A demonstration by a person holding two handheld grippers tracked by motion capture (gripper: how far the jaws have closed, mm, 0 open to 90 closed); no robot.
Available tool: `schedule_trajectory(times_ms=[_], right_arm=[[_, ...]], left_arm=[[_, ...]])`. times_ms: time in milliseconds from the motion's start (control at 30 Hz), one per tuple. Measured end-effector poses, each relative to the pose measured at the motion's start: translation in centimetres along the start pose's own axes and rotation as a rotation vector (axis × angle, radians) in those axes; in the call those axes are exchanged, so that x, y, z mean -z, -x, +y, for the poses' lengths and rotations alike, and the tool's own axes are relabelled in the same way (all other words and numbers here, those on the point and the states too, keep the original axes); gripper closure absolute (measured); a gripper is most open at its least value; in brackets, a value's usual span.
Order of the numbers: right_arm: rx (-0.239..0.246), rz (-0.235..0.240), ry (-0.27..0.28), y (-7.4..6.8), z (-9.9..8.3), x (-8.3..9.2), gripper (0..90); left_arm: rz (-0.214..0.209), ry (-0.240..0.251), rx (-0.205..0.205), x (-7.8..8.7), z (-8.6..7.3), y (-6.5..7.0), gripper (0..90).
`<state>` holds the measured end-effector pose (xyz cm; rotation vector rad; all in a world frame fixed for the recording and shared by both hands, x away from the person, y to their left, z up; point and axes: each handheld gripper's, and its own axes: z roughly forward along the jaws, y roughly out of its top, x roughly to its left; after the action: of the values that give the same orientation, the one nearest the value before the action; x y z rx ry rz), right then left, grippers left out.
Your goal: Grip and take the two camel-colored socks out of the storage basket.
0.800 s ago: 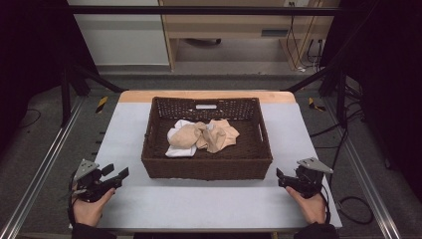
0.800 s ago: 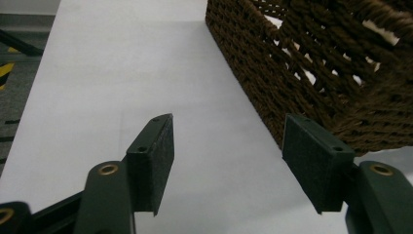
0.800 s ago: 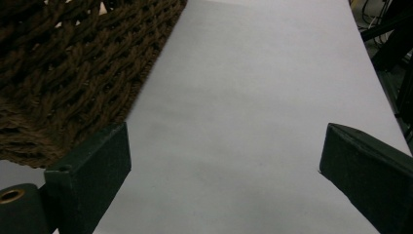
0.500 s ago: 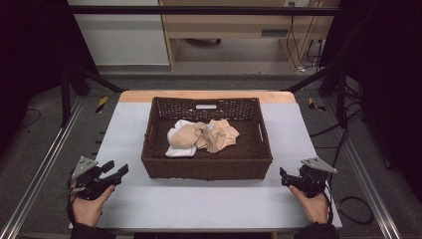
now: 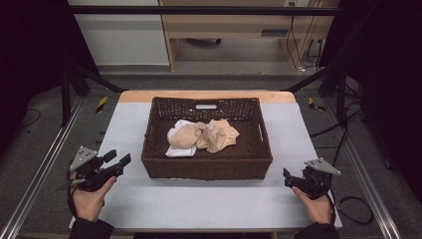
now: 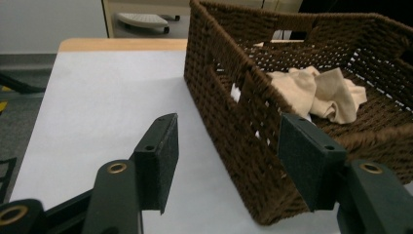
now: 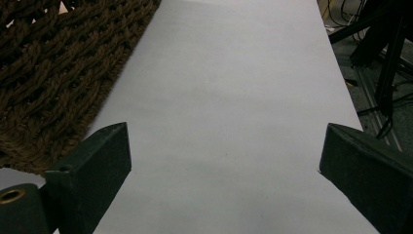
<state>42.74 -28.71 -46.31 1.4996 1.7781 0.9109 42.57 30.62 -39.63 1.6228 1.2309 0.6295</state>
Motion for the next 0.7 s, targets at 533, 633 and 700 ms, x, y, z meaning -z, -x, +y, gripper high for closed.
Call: schedule_trajectory(times_ms=[533, 633, 700], right_arm=[[-0.001, -0.003, 0.005, 0.1, 0.1, 0.0, 5.0], [-0.006, -0.004, 0.009, 0.1, 0.1, 0.0, 4.8], [-0.005, -0.003, 0.008, 0.2, 0.1, 0.0, 4.8]], left_arm=[[-0.035, 0.047, -0.017, -1.5, 4.5, 2.3, 39.8], [-0.041, 0.048, -0.022, -2.0, 5.1, 2.7, 38.7], [-0.042, 0.050, -0.026, -2.4, 5.5, 3.0, 38.7]])
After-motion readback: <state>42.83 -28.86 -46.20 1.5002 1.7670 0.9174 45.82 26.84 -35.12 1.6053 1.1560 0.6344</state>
